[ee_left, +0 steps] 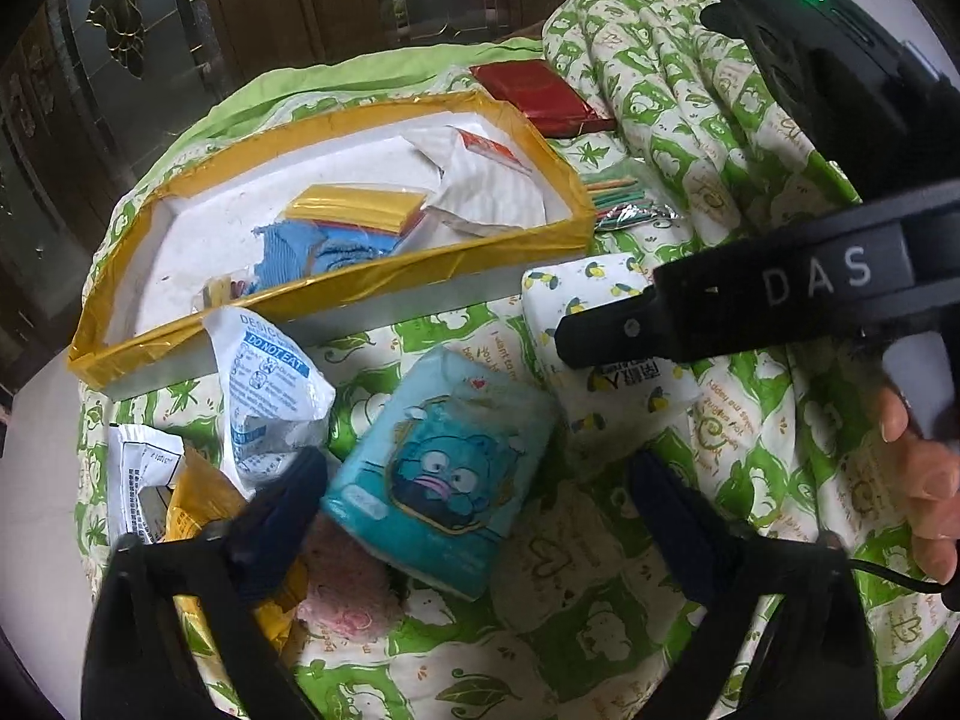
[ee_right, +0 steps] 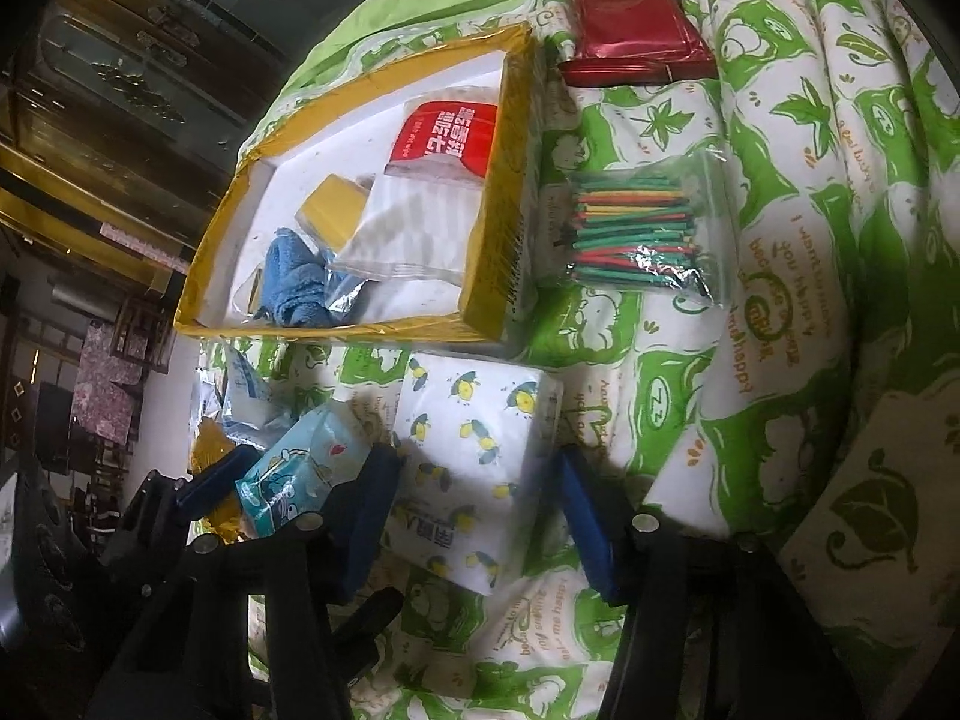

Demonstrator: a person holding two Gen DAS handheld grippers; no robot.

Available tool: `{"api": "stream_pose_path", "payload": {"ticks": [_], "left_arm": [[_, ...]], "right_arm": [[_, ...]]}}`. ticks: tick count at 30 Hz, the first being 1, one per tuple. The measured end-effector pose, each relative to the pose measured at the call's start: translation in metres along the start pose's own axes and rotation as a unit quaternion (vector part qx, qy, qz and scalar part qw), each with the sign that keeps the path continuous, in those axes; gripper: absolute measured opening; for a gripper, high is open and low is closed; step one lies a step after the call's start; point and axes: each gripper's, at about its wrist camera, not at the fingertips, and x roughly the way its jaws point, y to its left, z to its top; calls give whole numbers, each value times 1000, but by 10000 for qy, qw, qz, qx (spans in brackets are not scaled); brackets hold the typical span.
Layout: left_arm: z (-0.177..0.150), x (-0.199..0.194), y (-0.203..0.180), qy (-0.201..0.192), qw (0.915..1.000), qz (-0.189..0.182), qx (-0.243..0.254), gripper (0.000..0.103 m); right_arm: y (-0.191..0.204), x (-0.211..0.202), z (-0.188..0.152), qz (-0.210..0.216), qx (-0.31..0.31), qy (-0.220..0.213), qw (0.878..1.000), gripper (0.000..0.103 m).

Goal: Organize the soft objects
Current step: 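Grasp the blue wipe pack with the left tool while the right tool grasps the bird tissue pack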

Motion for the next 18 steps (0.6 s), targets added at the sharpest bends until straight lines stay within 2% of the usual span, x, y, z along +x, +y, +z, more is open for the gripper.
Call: {"api": "stream_pose_path", "payload": {"ticks": [1,3,9,12,18], "left_arm": [[0,0,1,25,10000,-34,-42,68],[-1,0,6,88,9997,-110,-213,55],[-9,-13,7,-18,9987,-204,-473,52],[-18,-23,3,-105,9979,-222,-596,47],[-39,-33,-5,-116,9953,-261,-922,45]], "right_arm": [[1,1,0,-9,1,-1,10000,57],[-1,0,0,-34,13,-8,10000,56],[-5,-5,-3,-36,-3,-16,10000,52],[-6,-8,-5,-59,-26,-37,10000,47],[-7,-9,-5,10,45,-68,10000,46]]}}
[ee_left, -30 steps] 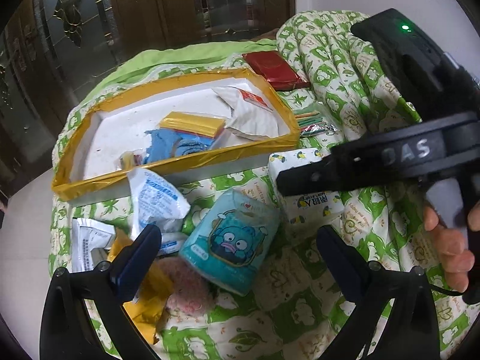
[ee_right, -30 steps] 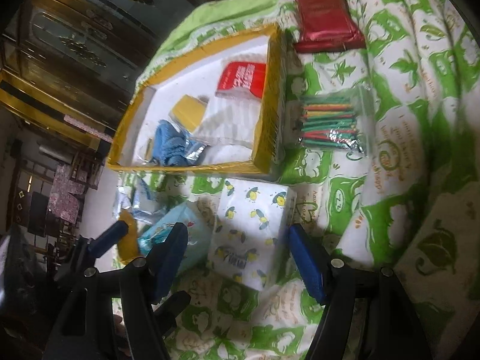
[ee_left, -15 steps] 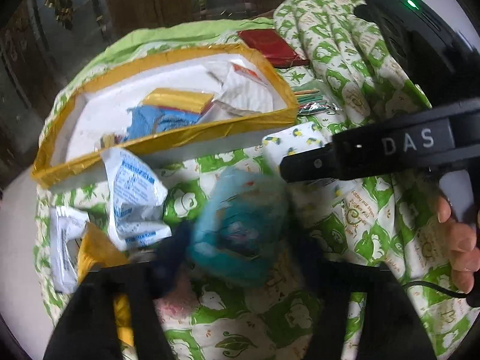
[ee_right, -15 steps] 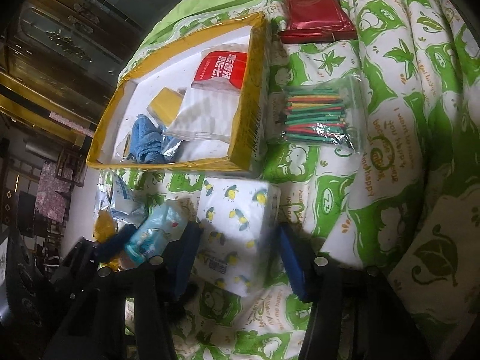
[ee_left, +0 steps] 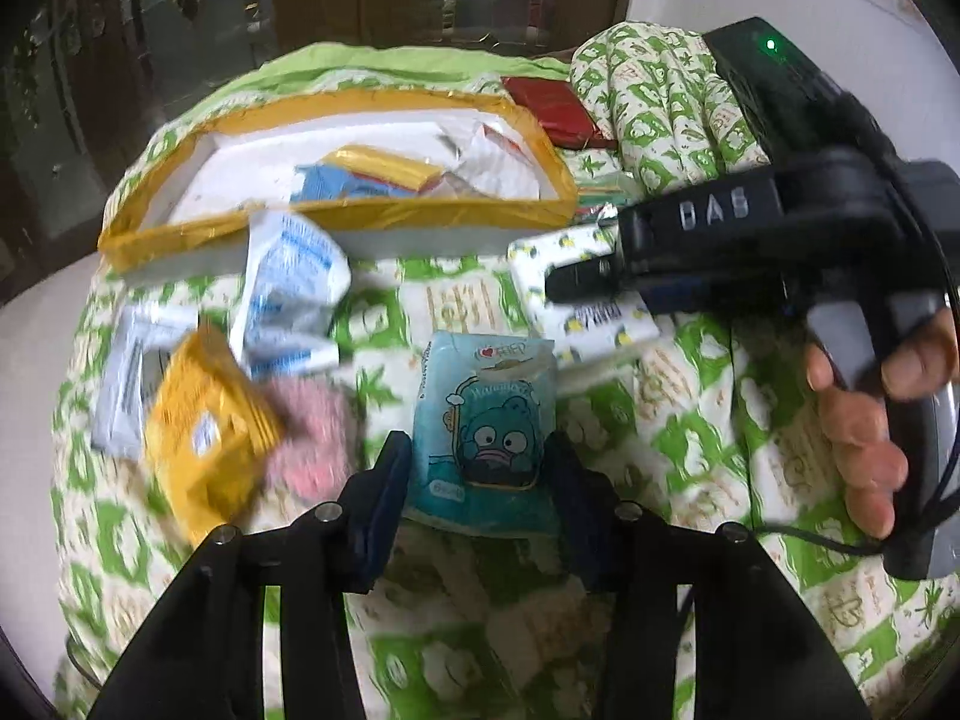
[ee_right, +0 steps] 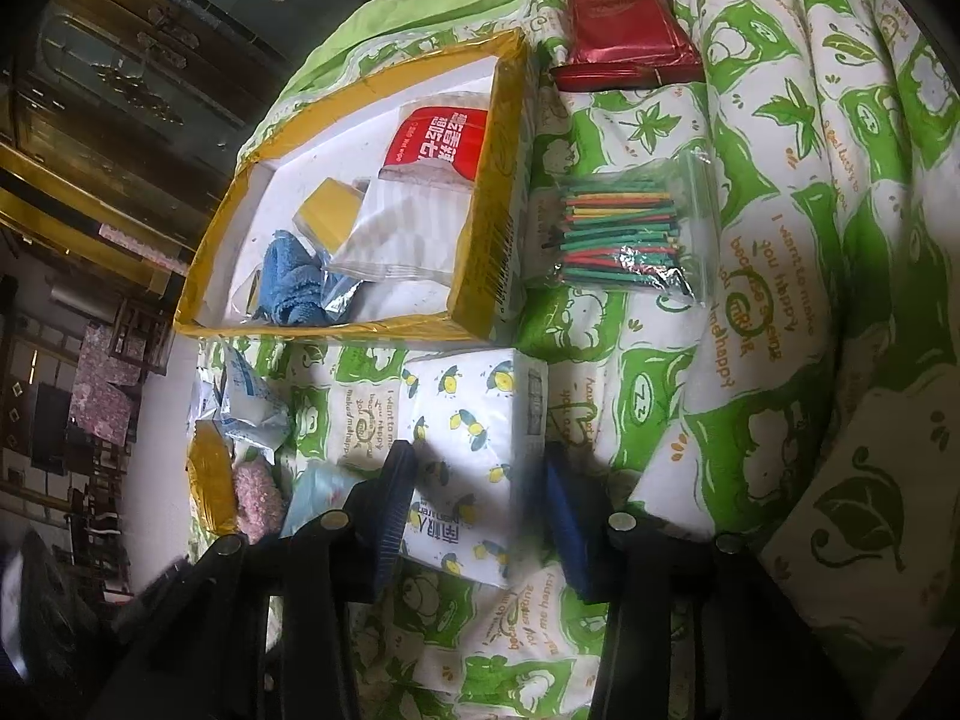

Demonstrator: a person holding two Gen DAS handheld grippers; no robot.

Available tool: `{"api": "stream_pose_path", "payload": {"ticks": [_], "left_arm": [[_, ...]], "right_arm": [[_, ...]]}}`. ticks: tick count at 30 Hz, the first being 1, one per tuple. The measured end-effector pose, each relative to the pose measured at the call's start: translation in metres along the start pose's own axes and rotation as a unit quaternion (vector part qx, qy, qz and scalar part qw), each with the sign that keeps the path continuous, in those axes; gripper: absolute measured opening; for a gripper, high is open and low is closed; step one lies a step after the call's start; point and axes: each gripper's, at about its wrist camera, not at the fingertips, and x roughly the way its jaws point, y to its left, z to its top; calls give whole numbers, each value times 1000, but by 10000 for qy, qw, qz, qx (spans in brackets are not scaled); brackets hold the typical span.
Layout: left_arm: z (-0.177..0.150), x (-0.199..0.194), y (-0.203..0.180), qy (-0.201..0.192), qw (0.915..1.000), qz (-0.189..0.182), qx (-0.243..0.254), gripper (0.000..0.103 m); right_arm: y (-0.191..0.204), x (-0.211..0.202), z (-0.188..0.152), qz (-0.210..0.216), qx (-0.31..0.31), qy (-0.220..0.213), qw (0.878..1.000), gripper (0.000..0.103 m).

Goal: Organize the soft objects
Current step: 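Grasp the blue wipe pack with the left tool while the right tool grasps the bird tissue pack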

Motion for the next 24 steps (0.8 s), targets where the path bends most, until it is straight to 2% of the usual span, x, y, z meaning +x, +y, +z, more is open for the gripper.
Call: {"api": "stream_pose_path", "payload": {"ticks": [4,6,8,10,16,17,19,20,21,24], "left_arm": [[-6,3,-2,112,9999,48,-47,45],[-6,4,-3,110,9999,87,-60,45],[-4,7,-4,125,9999,96,-61,52],[-3,12,-7,141,9997,180,16,64],[-8,27,-25,304,9969,498,530,69],[-9,29,-28,299,9961,555,618,69],[-10,28,-28,249,9963,539,620,69],[-11,27,-26,224,9970,489,562,66],[-12,26,-24,214,9975,448,507,56],[-13,21,-18,144,9990,300,308,50]], "right_arm": [[5,1,-1,-95,-105,-12,9999,51],[10,2,-2,-147,-189,-26,9997,60],[16,3,-2,-220,-263,-52,9994,66],[24,6,-1,-407,-377,-79,9984,69],[39,23,-1,-974,-811,42,9919,70],[40,24,-1,-1039,-888,33,9906,70],[42,23,-2,-1206,-1010,17,9875,63],[41,22,-2,-1245,-1020,2,9870,58],[39,20,-3,-1210,-991,0,9877,56],[33,13,-1,-1067,-877,-57,9904,55]]}}
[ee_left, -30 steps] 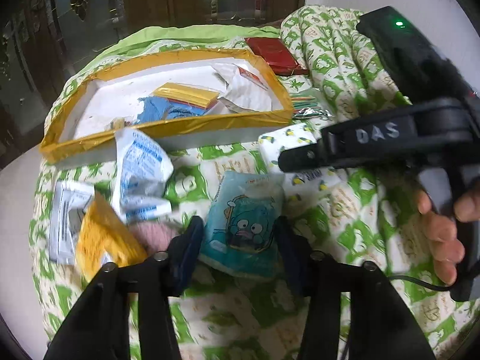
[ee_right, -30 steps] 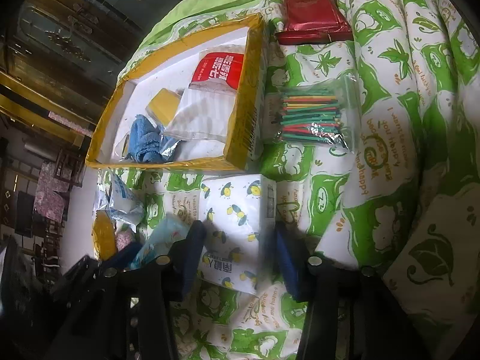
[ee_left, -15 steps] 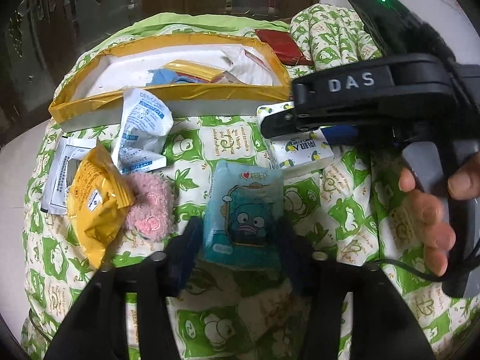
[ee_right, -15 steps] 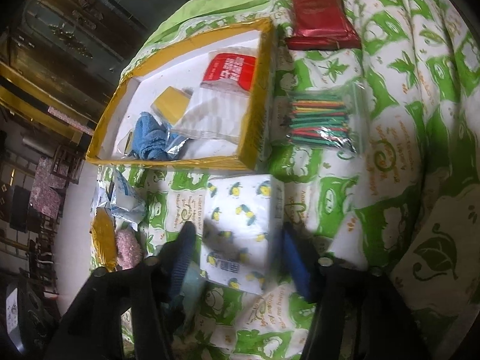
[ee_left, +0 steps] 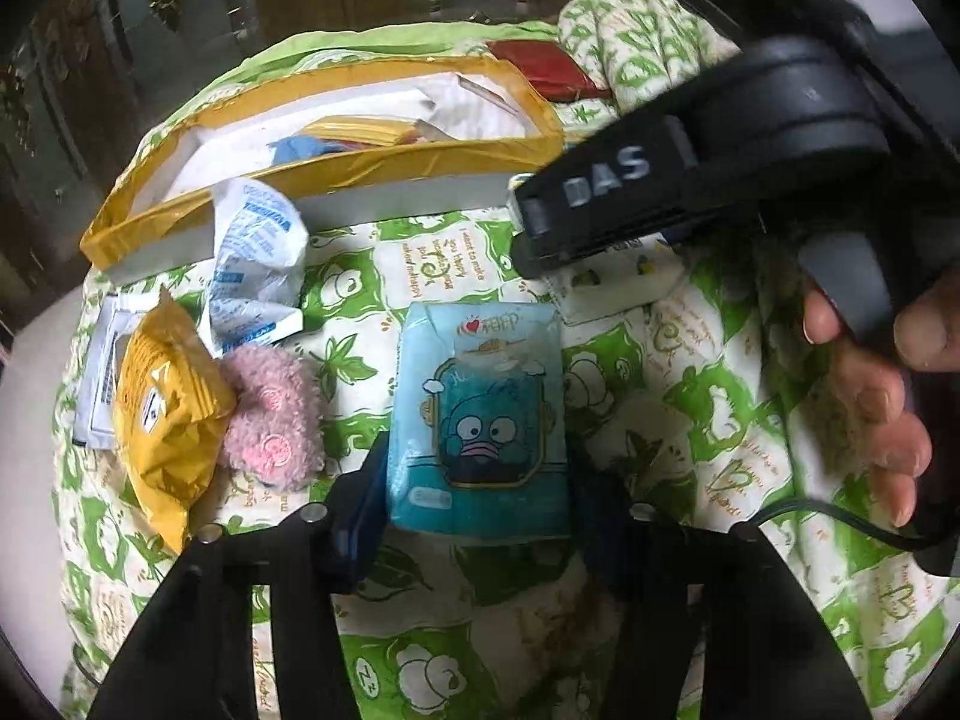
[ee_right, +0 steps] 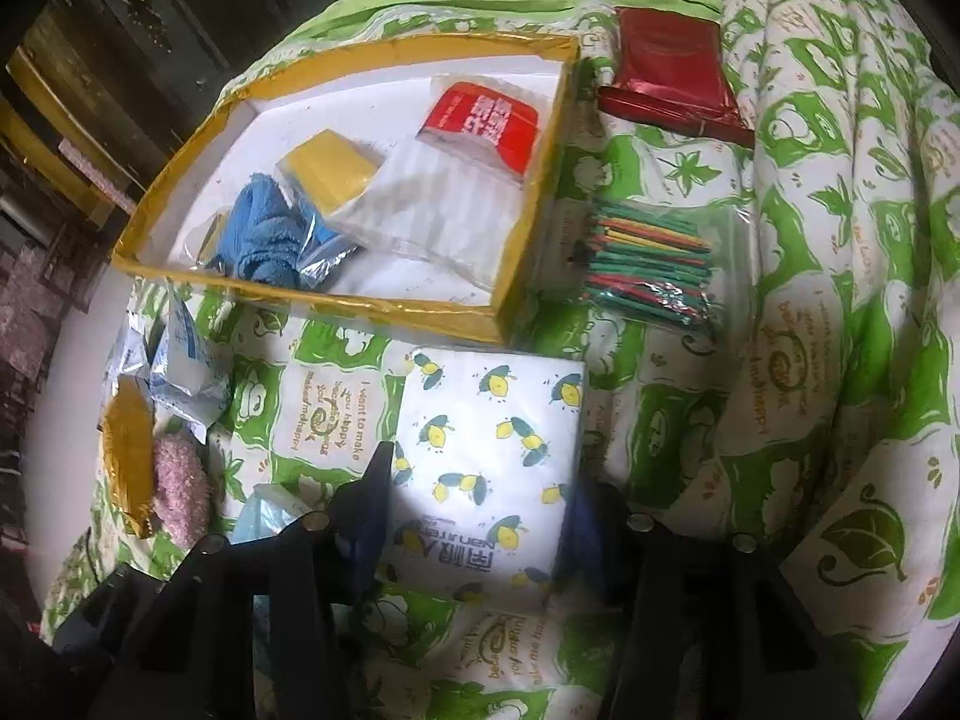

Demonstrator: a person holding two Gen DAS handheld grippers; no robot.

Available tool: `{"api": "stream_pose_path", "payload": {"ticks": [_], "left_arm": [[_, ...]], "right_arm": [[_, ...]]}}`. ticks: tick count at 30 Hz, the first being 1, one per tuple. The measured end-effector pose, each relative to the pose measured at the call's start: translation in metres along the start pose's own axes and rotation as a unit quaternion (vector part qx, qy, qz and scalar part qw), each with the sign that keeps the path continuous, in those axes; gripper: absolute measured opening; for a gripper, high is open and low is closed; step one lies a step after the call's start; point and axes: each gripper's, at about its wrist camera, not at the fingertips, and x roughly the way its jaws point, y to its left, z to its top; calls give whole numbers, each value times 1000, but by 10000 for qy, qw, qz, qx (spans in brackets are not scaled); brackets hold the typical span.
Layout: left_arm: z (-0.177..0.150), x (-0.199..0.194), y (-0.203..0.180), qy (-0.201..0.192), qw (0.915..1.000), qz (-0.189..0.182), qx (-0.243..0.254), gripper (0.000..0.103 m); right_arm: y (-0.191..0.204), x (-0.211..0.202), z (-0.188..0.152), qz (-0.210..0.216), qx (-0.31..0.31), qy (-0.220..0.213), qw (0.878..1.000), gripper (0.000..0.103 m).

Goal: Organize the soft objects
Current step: 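Grasp the blue wipe pack with the left tool while the right tool grasps the bird tissue pack, then lift the wipe pack with the left tool while the right tool holds the tissue pack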

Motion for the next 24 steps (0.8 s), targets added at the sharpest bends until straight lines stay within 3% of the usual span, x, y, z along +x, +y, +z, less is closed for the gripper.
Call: {"api": "stream_pose_path", "payload": {"ticks": [9,24], "left_arm": [[-4,-21,28,-386,9940,-637,-804,49],[-4,-29,35,-605,9911,-736,-932,49]], "right_arm": [[-35,-27,-4,932,561,-147,9940,55],[-22,-36,-7,898,301,-438,9945,55]]}}
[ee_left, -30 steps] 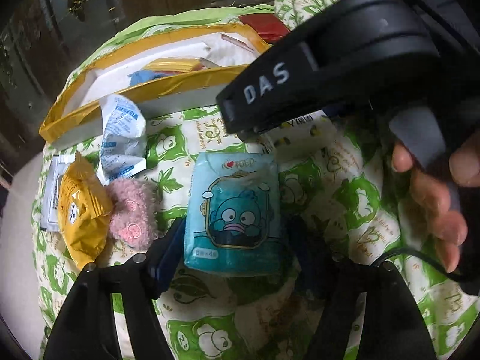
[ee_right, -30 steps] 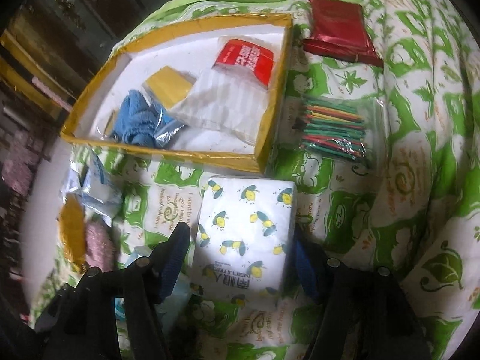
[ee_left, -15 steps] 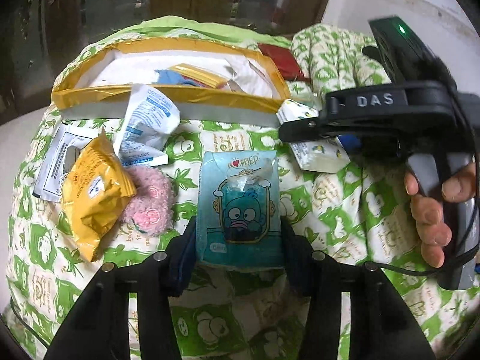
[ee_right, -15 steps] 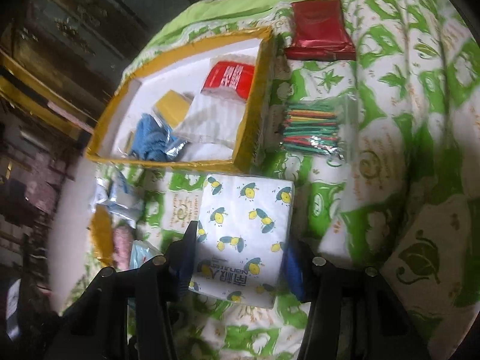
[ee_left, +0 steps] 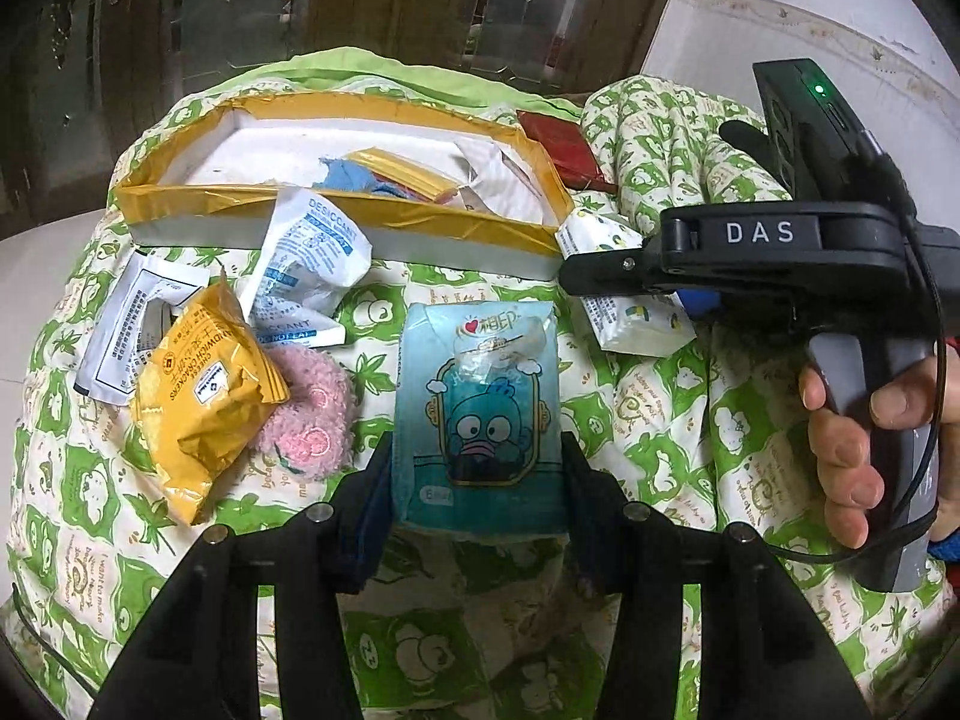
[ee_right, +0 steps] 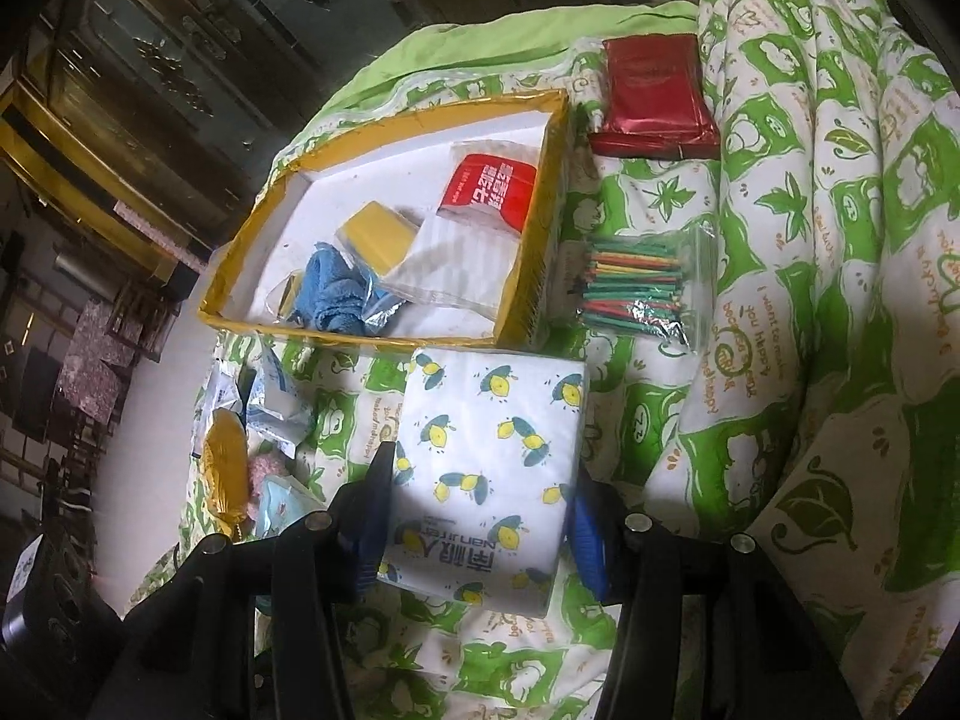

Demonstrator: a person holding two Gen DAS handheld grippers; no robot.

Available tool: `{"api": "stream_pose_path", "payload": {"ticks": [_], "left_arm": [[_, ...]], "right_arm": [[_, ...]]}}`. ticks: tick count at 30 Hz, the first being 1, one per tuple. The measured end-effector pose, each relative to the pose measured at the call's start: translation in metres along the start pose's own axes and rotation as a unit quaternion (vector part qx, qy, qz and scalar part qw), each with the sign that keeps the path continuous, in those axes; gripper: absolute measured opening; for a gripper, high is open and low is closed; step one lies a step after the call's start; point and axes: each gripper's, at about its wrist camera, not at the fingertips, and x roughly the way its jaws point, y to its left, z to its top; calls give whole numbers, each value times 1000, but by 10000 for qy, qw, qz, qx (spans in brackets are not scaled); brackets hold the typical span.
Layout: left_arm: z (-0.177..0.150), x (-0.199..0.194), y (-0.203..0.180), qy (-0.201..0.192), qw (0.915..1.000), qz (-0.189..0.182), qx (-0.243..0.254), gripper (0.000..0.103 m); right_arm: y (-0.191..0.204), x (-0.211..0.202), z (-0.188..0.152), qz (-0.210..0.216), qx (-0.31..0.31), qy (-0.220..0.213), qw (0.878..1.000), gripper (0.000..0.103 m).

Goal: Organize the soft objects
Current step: 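Lift the wipe pack with the left tool while the right tool holds the tissue pack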

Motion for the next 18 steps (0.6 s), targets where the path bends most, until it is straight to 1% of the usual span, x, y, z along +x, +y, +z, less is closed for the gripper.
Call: {"api": "stream_pose_path", "payload": {"ticks": [5,18], "left_arm": [[1,-1,2,-39,10000,-5,-58,49],[5,-11,16,-236,9992,75,-308,49]], "right_arm": [[1,-6,1,-4,-42,-113,9999,55],[-1,-9,2,-5,10,-181,9998,55]]}}
